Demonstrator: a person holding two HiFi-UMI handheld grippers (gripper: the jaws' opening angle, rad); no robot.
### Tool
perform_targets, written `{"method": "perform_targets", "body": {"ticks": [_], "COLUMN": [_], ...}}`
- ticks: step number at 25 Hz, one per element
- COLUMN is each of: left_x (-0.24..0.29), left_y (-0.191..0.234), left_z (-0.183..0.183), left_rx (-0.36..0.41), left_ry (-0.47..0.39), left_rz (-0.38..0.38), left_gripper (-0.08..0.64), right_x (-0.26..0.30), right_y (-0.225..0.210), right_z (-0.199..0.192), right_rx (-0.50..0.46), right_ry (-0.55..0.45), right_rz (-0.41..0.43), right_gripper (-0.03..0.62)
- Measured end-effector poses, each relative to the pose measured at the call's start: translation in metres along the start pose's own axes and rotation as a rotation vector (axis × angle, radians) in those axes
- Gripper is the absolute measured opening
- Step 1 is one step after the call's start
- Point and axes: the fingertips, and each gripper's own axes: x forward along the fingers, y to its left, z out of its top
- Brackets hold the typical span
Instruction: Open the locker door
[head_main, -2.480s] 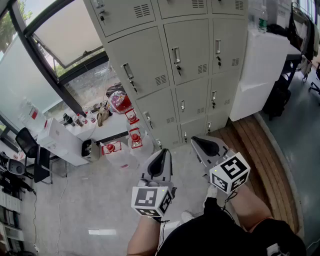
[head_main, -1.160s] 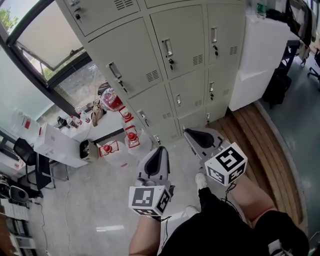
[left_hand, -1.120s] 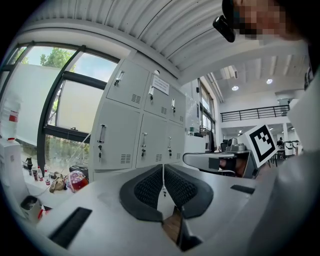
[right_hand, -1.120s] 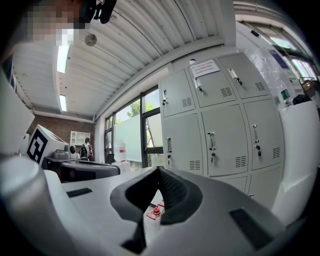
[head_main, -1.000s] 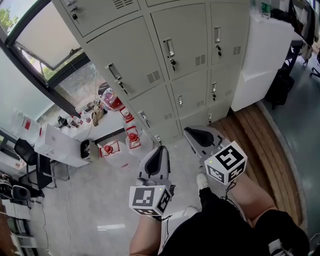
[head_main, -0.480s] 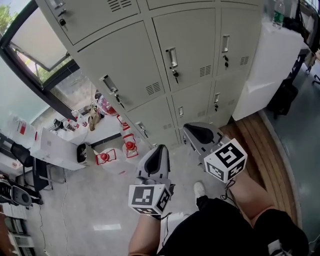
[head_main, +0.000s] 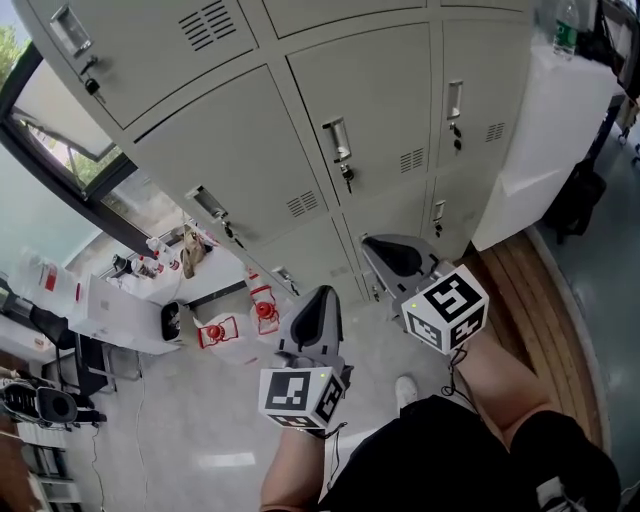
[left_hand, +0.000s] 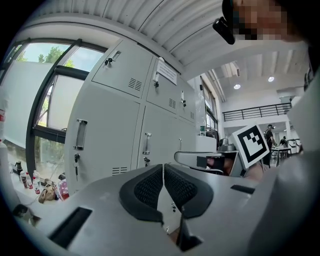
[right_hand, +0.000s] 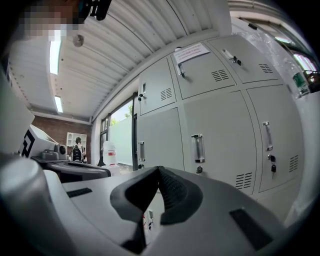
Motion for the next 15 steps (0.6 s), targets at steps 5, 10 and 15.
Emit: {"method": "perform_targets", "body": {"ticks": [5, 10, 15], "left_x": [0.024, 0.042, 0.051], "left_y": [0.006, 0.012, 0.019], "left_z": [0.006, 0.015, 0.022], "left_rx": [0.011, 0.019, 0.031], "left_ry": [-0.010, -0.021, -0.021], "left_rz": [0.015, 0.032, 0.050], "left_gripper": [0.023, 0.023, 0.023], "right_x": [0.018, 0.035, 0.050], "right_y": [-0.023, -0.041, -0.053], "right_z": [0.006, 0.010, 0.012], "right_rx": [-0.003, -0.004, 0.000], "right_ry": [-0.013, -0.013, -0.013], "right_rz": [0.010, 0.022, 0.032], "right_gripper": [0.054, 0.054, 0.054]}}
